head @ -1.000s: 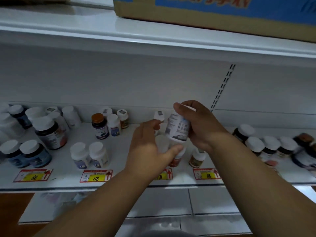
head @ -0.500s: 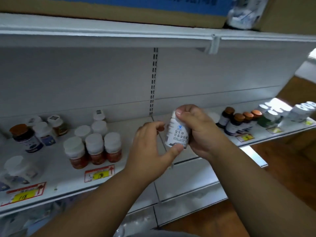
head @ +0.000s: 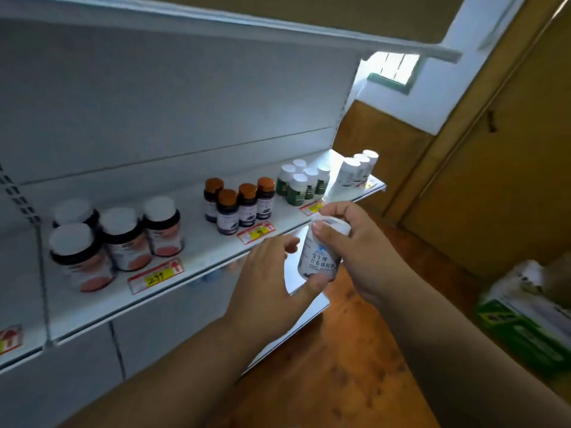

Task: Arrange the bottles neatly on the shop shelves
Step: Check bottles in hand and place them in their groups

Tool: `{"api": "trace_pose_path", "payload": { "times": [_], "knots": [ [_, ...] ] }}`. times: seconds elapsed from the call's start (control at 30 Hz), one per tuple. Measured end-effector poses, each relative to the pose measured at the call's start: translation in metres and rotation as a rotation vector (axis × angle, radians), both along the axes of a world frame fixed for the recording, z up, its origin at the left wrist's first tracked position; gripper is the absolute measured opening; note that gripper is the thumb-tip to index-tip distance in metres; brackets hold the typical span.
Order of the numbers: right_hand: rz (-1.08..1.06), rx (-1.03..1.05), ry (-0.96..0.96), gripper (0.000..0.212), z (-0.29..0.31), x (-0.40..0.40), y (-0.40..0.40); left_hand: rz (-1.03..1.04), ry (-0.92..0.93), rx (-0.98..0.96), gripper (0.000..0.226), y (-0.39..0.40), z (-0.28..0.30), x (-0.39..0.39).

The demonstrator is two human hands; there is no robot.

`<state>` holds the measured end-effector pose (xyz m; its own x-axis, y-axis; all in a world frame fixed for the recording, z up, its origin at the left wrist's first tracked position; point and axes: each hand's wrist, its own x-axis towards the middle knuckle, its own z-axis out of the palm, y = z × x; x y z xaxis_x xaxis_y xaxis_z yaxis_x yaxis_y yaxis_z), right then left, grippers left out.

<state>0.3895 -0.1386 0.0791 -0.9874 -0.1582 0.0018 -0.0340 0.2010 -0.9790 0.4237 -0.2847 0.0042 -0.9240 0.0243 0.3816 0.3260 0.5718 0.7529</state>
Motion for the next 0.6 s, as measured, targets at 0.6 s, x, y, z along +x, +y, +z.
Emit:
{"api": "trace_pose_path", "payload": {
  "times": [0.6],
  "knots": [
    [-0.255,-0.06,0.007,0.032,-0.017,-0.21,0.212,-0.19,0.021,-0.129,0.067,0.198,-0.009,-0.263]
  ]
}}
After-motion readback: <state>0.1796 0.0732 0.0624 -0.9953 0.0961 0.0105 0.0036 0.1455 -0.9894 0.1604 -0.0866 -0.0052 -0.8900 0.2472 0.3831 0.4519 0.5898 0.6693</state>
